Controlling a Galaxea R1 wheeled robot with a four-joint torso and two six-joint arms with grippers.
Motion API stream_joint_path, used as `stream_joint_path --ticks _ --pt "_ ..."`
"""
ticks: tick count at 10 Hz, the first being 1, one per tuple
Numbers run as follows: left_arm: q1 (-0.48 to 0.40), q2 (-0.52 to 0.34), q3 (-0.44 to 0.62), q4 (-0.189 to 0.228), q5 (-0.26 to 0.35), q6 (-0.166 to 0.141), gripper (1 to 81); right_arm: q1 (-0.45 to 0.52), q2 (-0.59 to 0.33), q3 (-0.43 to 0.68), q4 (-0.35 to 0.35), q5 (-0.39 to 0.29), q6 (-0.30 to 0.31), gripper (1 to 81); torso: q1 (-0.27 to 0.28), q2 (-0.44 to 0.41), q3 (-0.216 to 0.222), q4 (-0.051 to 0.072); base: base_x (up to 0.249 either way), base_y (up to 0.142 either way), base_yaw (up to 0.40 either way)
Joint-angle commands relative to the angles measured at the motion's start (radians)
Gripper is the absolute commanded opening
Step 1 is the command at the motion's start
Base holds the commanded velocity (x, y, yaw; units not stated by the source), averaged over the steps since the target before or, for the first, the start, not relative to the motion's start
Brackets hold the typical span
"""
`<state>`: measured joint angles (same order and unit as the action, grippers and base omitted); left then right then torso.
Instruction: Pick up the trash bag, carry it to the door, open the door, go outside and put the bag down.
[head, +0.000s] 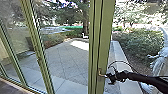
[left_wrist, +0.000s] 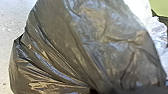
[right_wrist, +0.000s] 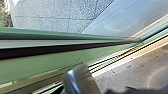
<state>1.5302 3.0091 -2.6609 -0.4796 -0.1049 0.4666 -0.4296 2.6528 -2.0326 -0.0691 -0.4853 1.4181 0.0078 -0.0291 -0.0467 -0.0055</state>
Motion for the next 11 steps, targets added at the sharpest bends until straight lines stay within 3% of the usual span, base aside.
stream_joint_path --ticks 1,4,11 --pt "-0.041 0.005 -0.001 -0.008 0.063 0.001 1.0 0.087 0.031 0.000 0.016 -0.050 0.018 81.1 0.000 0.000 0.000 0.000 0.000 0.000 0.000" --pt "-0.040 0.007 -0.001 -0.007 0.063 0.001 1.0 0.021 0.066 -0.001 0.012 -0.049 0.009 81.1 0.000 0.000 0.000 0.000 0.000 0.000 0.000" --pt "-0.041 0.008 -0.001 -0.005 0.063 0.003 1.0 -0.163 0.138 -0.064 -0.095 0.001 0.005 81.1 -0.001 -0.001 0.001 -0.001 0.000 0.000 0.000"
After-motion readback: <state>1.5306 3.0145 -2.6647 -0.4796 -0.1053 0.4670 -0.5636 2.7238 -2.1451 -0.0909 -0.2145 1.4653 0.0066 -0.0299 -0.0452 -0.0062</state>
